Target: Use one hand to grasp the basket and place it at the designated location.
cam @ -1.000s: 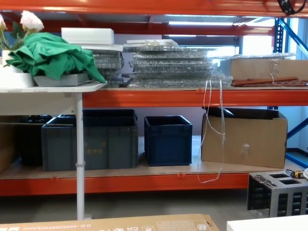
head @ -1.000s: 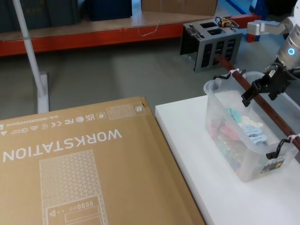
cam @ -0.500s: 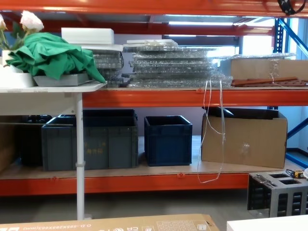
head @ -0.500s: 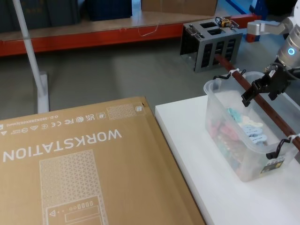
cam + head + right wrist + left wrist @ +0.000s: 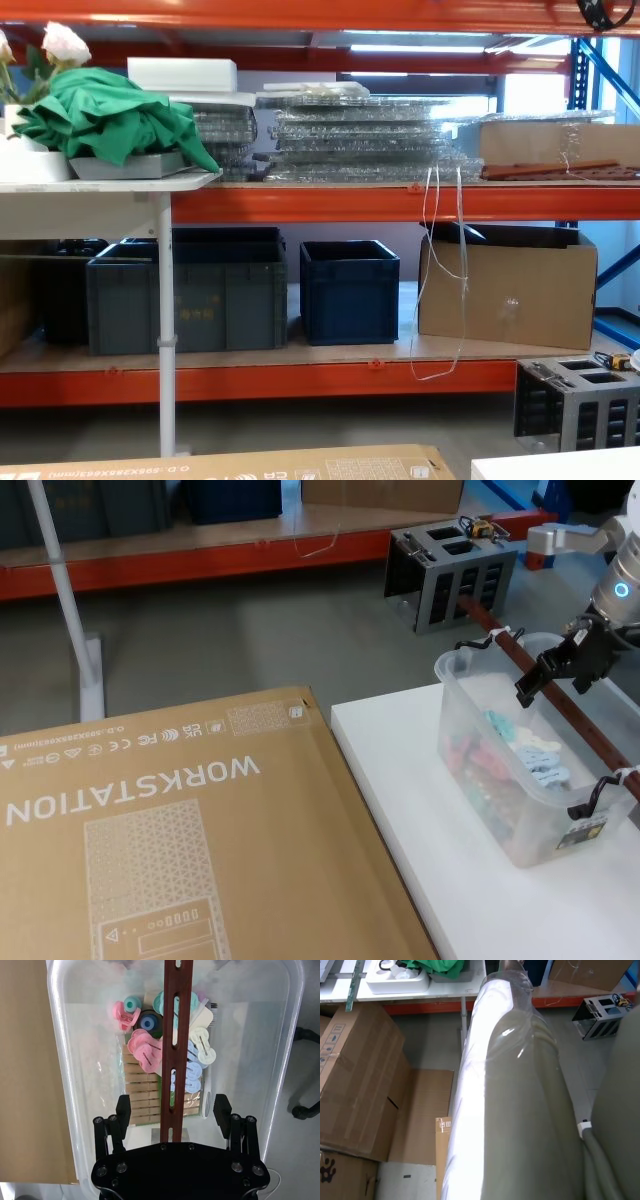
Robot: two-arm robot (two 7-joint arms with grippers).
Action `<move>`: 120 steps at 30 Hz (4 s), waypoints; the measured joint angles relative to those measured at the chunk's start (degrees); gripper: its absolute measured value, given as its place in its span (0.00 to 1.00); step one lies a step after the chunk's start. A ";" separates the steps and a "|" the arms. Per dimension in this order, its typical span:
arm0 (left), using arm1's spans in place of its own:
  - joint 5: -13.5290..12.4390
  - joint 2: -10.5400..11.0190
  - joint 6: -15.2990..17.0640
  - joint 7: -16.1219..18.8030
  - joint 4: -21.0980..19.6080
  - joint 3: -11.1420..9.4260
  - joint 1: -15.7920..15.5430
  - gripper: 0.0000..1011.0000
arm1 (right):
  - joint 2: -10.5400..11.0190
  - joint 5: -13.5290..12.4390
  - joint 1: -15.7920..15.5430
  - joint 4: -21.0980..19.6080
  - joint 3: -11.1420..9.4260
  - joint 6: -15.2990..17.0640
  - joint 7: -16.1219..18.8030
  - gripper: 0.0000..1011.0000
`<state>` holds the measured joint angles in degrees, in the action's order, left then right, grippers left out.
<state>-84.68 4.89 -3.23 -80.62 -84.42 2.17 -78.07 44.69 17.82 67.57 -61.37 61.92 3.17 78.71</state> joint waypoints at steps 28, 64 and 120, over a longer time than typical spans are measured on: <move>0.00 0.00 0.00 0.00 0.00 0.01 0.00 0.00 | -0.56 1.29 -0.13 0.01 -0.04 1.21 -0.57 0.99; 0.00 0.00 0.00 0.00 0.00 -0.01 0.00 0.00 | -1.32 -0.63 -0.14 2.84 0.41 -0.47 0.01 0.81; 0.00 0.00 0.00 0.00 0.00 -0.01 0.00 0.00 | -0.76 1.27 1.55 -0.61 -0.11 -1.11 -0.43 0.23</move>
<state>-84.68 4.89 -3.23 -80.62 -84.42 2.16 -78.07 43.93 19.09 69.13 -61.98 61.81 2.06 78.28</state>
